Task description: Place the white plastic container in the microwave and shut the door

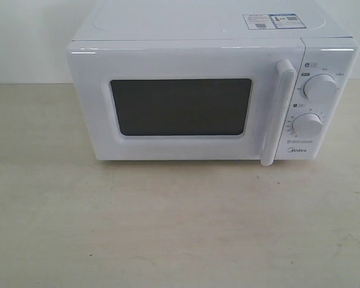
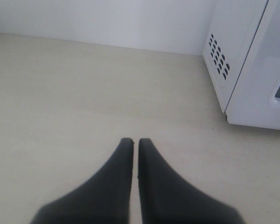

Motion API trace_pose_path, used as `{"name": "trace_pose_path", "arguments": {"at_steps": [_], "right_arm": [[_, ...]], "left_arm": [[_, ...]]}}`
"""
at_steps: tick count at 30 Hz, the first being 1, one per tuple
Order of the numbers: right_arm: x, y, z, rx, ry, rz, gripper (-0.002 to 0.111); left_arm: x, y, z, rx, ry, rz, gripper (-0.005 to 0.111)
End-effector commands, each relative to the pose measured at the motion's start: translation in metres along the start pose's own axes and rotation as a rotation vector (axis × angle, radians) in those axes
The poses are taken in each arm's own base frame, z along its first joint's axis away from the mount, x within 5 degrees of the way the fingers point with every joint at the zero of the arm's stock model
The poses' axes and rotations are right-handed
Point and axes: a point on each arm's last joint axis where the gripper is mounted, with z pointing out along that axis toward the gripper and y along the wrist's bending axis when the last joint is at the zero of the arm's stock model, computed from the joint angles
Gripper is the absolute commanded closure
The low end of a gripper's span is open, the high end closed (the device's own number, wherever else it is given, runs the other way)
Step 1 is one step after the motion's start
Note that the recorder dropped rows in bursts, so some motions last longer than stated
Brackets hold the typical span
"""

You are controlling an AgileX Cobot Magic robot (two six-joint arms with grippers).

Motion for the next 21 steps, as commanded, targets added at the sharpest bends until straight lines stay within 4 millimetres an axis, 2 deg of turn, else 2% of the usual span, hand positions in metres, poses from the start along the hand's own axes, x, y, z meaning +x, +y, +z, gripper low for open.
{"name": "trace_pose_path", "arguments": {"at_steps": [1, 21], "right_arm": [[-0.0007, -0.0003, -0.0004, 0.005, -0.010, -0.008, 0.108], [-0.0014, -0.0001, -0.0004, 0.003, -0.018, -0.008, 0.108]], "left_arm": [[0.0009, -0.0003, 0.0002, 0.005, -0.001, -0.013, 0.102], [0.0009, -0.0003, 0.0002, 0.005, -0.001, -0.013, 0.102]]}}
